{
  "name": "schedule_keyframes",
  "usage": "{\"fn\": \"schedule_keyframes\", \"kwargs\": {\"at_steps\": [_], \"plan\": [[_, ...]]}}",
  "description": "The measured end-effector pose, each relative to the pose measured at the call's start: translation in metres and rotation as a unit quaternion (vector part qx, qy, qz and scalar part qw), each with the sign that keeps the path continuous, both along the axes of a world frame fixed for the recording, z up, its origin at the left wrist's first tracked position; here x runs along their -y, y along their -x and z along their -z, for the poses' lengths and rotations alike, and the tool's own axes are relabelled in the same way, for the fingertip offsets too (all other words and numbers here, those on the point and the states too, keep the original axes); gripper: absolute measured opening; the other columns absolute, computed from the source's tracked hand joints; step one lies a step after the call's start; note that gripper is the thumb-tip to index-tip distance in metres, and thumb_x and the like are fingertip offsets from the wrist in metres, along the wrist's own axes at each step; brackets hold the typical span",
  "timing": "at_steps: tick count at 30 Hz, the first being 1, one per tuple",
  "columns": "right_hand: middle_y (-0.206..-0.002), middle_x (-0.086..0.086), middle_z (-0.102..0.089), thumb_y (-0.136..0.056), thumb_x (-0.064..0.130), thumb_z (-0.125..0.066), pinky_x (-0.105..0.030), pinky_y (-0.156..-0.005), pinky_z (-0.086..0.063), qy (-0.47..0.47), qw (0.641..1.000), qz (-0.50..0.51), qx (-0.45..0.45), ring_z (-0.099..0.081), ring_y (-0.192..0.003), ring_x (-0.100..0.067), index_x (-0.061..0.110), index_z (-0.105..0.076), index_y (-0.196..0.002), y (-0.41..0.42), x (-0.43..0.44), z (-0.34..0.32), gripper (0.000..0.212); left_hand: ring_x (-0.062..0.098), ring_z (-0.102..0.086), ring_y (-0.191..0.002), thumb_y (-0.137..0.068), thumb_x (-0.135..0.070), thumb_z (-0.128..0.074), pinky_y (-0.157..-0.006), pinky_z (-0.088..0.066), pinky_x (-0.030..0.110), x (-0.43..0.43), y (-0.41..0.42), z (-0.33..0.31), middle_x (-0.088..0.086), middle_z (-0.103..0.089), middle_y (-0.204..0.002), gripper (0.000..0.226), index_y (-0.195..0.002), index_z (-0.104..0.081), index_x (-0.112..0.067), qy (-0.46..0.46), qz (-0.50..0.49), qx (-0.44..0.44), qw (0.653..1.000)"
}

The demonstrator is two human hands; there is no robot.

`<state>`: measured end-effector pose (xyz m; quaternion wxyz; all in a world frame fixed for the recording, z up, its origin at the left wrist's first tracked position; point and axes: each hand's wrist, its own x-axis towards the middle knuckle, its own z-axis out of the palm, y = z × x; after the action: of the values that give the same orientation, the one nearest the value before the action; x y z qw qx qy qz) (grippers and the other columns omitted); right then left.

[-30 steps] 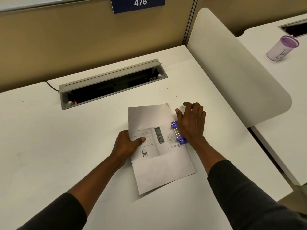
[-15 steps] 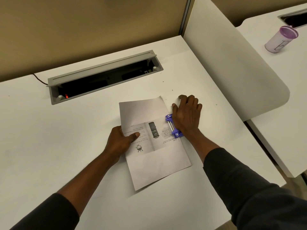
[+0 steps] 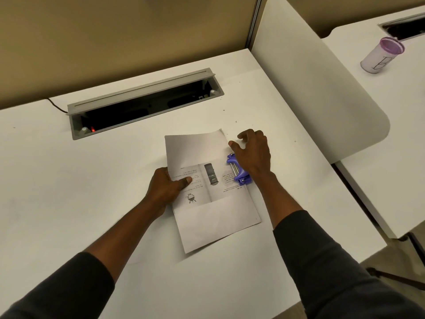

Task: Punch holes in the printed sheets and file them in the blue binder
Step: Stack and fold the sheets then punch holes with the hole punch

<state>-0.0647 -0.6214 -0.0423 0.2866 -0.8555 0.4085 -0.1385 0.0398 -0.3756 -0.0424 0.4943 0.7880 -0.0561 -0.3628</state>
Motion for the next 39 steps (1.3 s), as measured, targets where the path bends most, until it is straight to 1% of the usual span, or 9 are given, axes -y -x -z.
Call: {"fn": "schedule_keyframes", "kwargs": {"at_steps": [2,5,10,15,19,30,33,36,39], "plan": [[-0.111,-0.001,-0.063,-0.086,0.049,-0.076,-0.040,-0.083,-0.054,-0.041,0.999,0.018,0.013,-0.062,-0.107,-0.024,0.022,-0.063,-0.113,0.006,-0.006,-0.009,0.040,0.027,-0.080,-0.089,-0.082,-0.016,-0.090,-0.089,-0.064,0.053,0.000,0.000,0.000,0.006,-0.082,-0.102,0.030,-0.110,-0.079,-0.011,-0.006,0.002,0.000,1.000],[-0.110,0.005,-0.064,-0.080,0.051,-0.081,-0.037,-0.081,-0.053,-0.044,0.998,0.035,0.000,-0.064,-0.104,-0.019,0.027,-0.062,-0.115,0.019,-0.017,-0.020,0.047,0.027,-0.080,-0.089,-0.082,-0.016,-0.090,-0.089,-0.064,0.052,0.000,0.000,0.000,0.006,-0.082,-0.103,0.030,-0.109,-0.078,-0.011,-0.003,0.004,0.004,1.000],[-0.115,0.002,-0.064,-0.077,0.045,-0.083,-0.039,-0.084,-0.054,-0.037,0.998,0.037,-0.036,-0.063,-0.110,-0.023,0.028,-0.061,-0.123,0.038,-0.039,-0.022,0.053,0.027,-0.079,-0.089,-0.081,-0.018,-0.090,-0.088,-0.064,0.051,0.003,-0.001,0.000,0.007,-0.081,-0.104,0.033,-0.111,-0.078,-0.011,-0.019,0.005,0.010,1.000],[-0.115,0.000,-0.063,-0.078,0.034,-0.082,-0.037,-0.081,-0.053,-0.019,0.998,0.039,-0.048,-0.063,-0.109,-0.025,0.031,-0.064,-0.119,0.043,-0.050,-0.019,0.045,0.028,-0.079,-0.090,-0.081,-0.017,-0.090,-0.089,-0.064,0.051,0.004,-0.001,-0.006,0.008,-0.080,-0.107,0.036,-0.114,-0.076,-0.011,-0.030,0.009,0.008,0.999],[-0.113,0.000,-0.064,-0.078,0.033,-0.083,-0.035,-0.079,-0.051,-0.016,0.998,0.035,-0.041,-0.063,-0.105,-0.024,0.030,-0.065,-0.118,0.044,-0.050,-0.019,0.044,0.028,-0.078,-0.090,-0.081,-0.017,-0.089,-0.088,-0.064,0.051,-0.001,-0.002,-0.010,0.008,-0.080,-0.108,0.035,-0.113,-0.076,-0.011,-0.042,0.015,0.022,0.999],[-0.115,-0.003,-0.063,-0.078,0.036,-0.083,-0.040,-0.081,-0.054,-0.015,0.998,0.035,-0.044,-0.062,-0.109,-0.028,0.025,-0.063,-0.120,0.045,-0.050,-0.014,0.048,0.028,-0.079,-0.090,-0.084,-0.017,-0.088,-0.089,-0.064,0.051,-0.070,-0.011,-0.024,0.010,-0.080,-0.109,0.035,-0.116,-0.075,-0.009,-0.066,-0.006,0.017,0.998],[-0.121,-0.009,-0.058,-0.078,0.035,-0.083,-0.046,-0.090,-0.052,0.023,0.998,0.044,-0.031,-0.056,-0.118,-0.032,0.020,-0.062,-0.126,0.042,-0.058,-0.021,0.054,0.026,-0.078,-0.093,-0.085,-0.023,-0.088,-0.089,-0.064,0.050,-0.098,-0.014,-0.034,0.006,-0.080,-0.109,0.038,-0.119,-0.074,-0.011,-0.081,0.004,0.039,0.996],[-0.128,-0.007,-0.054,-0.075,0.029,-0.086,-0.049,-0.092,-0.052,0.075,0.996,-0.024,0.038,-0.052,-0.118,-0.030,0.019,-0.060,-0.132,0.031,-0.075,-0.037,0.063,0.021,-0.077,-0.093,-0.089,-0.026,-0.083,-0.084,-0.063,0.045,-0.126,-0.021,-0.055,-0.001,-0.079,-0.105,0.029,-0.115,-0.075,-0.017,-0.109,0.059,0.097,0.988],[-0.143,0.003,-0.051,-0.072,0.030,-0.091,-0.034,-0.097,-0.050,-0.023,0.982,-0.164,0.086,-0.050,-0.129,-0.019,0.027,-0.050,-0.146,0.010,-0.100,-0.061,0.085,0.018,-0.075,-0.092,-0.091,-0.027,-0.080,-0.082,-0.062,0.044,-0.150,-0.034,-0.083,-0.005,-0.078,-0.104,0.019,-0.110,-0.074,-0.025,-0.131,0.159,0.142,0.968]]}}
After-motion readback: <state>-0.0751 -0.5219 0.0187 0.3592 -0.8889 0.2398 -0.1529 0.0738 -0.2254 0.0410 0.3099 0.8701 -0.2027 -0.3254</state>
